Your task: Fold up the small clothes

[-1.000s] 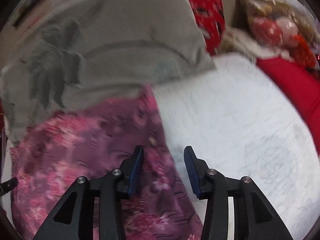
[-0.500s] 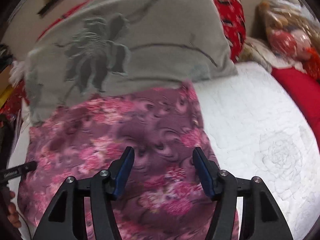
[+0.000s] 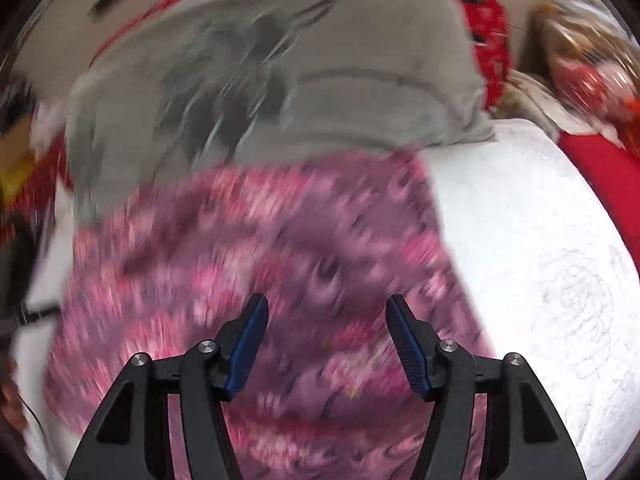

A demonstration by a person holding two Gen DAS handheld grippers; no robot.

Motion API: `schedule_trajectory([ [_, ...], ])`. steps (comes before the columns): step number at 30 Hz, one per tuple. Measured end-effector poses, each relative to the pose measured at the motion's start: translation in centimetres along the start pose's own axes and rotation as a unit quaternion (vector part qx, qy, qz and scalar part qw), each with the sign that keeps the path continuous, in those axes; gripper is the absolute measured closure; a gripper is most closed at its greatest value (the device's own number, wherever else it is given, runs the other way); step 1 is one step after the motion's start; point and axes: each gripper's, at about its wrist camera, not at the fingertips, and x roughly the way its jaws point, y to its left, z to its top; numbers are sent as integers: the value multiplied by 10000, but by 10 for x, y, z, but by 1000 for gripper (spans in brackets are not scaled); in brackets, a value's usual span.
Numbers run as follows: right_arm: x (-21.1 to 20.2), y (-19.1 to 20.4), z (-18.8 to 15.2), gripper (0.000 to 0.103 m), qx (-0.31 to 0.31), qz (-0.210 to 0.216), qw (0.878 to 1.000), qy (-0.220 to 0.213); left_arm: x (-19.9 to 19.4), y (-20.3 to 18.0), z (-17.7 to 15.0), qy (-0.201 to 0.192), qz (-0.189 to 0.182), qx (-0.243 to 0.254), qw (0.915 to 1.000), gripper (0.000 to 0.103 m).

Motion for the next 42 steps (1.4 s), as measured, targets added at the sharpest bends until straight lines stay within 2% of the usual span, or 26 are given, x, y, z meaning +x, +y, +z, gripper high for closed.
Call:
schedule_trajectory([
  [3, 10, -33, 26, 40, 659, -66, 9978, 77, 8, 12, 20, 34, -227, -226, 9995, 37],
  [7, 27, -65, 47, 38, 898, -119, 9957, 211, 33, 16, 40, 302, -625, -176, 9974, 37],
  [10, 45, -79, 60, 38, 1103, 183, 9932, 322, 53, 6, 44, 544, -937, -183, 9939, 37],
  [11, 49, -81, 61, 38, 1148, 306, 9924, 316, 56, 3, 44, 516, -979, -160, 9937, 37],
  [12, 55, -81, 62, 40, 1163, 470, 9916, 314, 56, -3, 43, 432, -1003, -107, 9940, 51],
  [13, 59, -80, 64, 50, 1153, 564, 9912, 332, 56, -9, 42, 327, -898, -20, 9954, 80],
  [14, 63, -77, 67, 61, 1097, 670, 9911, 344, 56, -14, 42, 280, -753, 70, 9967, 93],
  [15, 67, -75, 70, 95, 1009, 772, 9912, 383, 56, -15, 43, 248, -737, 101, 9969, 94],
  [16, 69, -71, 75, 98, 898, 786, 9920, 422, 52, -14, 42, 132, -757, 40, 9970, 94],
  [17, 66, -67, 78, 98, 817, 787, 9930, 332, 46, -12, 40, -12, -799, -28, 9968, 94],
  [20, 39, -69, 89, 99, 1007, 1375, 9842, -489, 40, -6, 40, -203, -794, -239, 9964, 95],
  [22, 37, -75, 94, 99, 1167, 1356, 9819, -618, 49, -2, 41, -145, -567, -439, 9973, 96],
  [24, 53, -78, 95, 99, 1172, 1055, 9867, -399, 64, 2, 40, 37, -222, -585, 9980, 96],
  [26, 74, -79, 90, 98, 1059, 551, 9928, 27, 64, 5, 39, 19, -337, -727, 9968, 96],
  [28, 94, -82, 80, 97, 1062, 227, 9925, 559, 52, 4, 39, -19, -422, -722, 9965, 96],
  [29, 91, -83, 77, 96, 1088, 182, 9927, 495, 46, 4, 37, -65, -433, -676, 9967, 96],
  [30, 80, -82, 76, 88, 1079, 144, 9937, 271, 35, 2, 34, -156, -438, -609, 9971, 96],
  [31, 67, -79, 75, 87, 1044, 114, 9944, 66, 20, -3, 29, -301, -598, -491, 9966, 96],
  [32, 50, -76, 73, 88, 969, 358, 9944, -207, 12, -8, 24, -380, -702, -438, 9958, 96],
  [35, 23, -68, 58, 84, 872, 893, 9904, -587, -6, -28, 5, -545, -975, -124, 9937, 91],
  [37, 30, -62, 48, 72, 815, 914, 9919, -335, 8, -43, -5, -230, -899, 140, 9956, 76],
  [38, 42, -62, 41, 73, 744, 739, 9945, -41, 18, -47, -7, -62, -786, 231, 9966, 76],
  [39, 58, -61, 30, 79, 685, 526, 9954, 407, 31, -52, -13, 195, -556, 381, 9975, 76],
  [40, 58, -61, 24, 81, 695, 569, 9951, 421, 33, -54, -17, 209, -453, 466, 9977, 76],
  [41, 46, -62, 22, 81, 746, 538, 9955, 219, 30, -54, -20, 82, -423, 532, 9977, 76],
  [42, 37, -61, 21, 75, 787, 522, 9954, 167, 24, -54, -22, 41, -431, 557, 9975, 76],
])
